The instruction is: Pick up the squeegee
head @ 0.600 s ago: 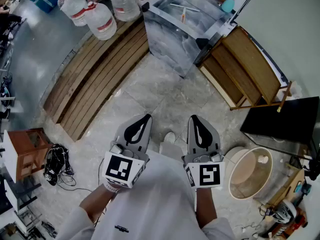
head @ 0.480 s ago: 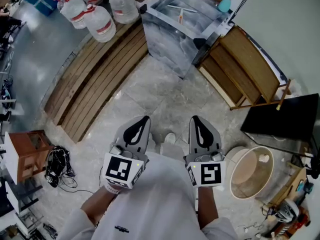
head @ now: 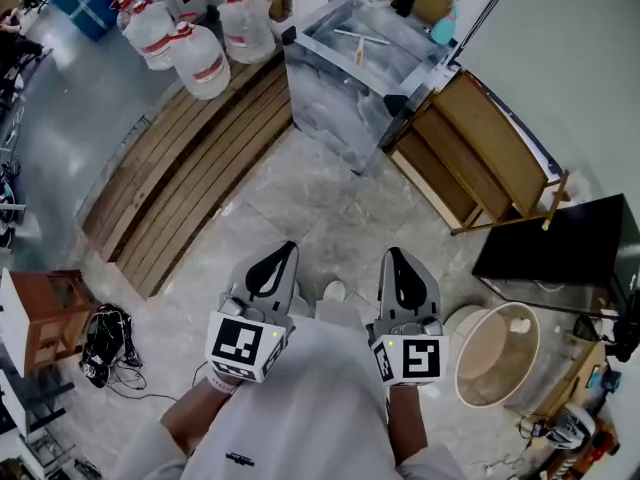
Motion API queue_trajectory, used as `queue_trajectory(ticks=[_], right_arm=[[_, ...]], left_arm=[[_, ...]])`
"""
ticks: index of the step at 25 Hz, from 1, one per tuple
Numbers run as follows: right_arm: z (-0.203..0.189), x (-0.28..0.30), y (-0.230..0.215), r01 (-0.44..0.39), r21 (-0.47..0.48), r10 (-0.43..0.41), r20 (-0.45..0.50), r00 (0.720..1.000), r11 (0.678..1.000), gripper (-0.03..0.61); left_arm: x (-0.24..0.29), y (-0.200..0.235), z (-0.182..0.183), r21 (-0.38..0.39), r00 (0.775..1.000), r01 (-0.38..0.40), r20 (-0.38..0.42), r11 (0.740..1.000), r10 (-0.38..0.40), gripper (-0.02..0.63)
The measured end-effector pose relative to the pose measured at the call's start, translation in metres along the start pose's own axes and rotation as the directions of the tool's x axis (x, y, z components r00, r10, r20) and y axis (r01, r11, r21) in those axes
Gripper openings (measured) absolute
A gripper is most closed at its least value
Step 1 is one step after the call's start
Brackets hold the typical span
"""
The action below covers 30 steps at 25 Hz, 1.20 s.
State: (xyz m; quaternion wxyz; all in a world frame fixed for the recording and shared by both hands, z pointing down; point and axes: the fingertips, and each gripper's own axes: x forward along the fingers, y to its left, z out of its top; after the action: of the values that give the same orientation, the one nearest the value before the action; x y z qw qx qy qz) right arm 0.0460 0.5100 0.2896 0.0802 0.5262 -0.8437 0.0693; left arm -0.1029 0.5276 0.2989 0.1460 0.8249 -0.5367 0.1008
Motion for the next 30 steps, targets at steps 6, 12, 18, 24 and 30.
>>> queue_trajectory(ticks=[6, 12, 18, 24, 30], right_arm=[[0.012, 0.018, 0.029, 0.030, -0.016, -0.030, 0.024, 0.999, 0.999, 0.006], [0.016, 0.039, 0.060, 0.047, -0.027, -0.046, 0.047, 0.998, 0.999, 0.006], [0.023, 0.058, 0.058, 0.074, -0.035, -0.071, 0.063, 0.995, 0.997, 0.006], [0.017, 0.108, 0.030, 0.037, 0.039, -0.040, 0.076, 0.996, 0.999, 0.006], [0.021, 0.199, -0.031, 0.019, 0.040, -0.021, 0.058, 0.998, 0.999, 0.006]], left_arm=[[-0.018, 0.034, 0.004, -0.027, 1.000, 0.002, 0.031, 1.000, -0.001, 0.005], [-0.024, 0.066, 0.011, -0.038, 0.997, 0.033, 0.072, 0.999, -0.030, 0.005], [-0.008, 0.086, 0.015, -0.020, 0.996, 0.050, 0.073, 0.999, -0.048, 0.005], [0.043, 0.106, 0.024, 0.006, 0.999, 0.032, 0.041, 0.999, -0.033, 0.005], [0.144, 0.127, 0.046, 0.024, 1.000, 0.028, 0.008, 0.999, -0.028, 0.005]])
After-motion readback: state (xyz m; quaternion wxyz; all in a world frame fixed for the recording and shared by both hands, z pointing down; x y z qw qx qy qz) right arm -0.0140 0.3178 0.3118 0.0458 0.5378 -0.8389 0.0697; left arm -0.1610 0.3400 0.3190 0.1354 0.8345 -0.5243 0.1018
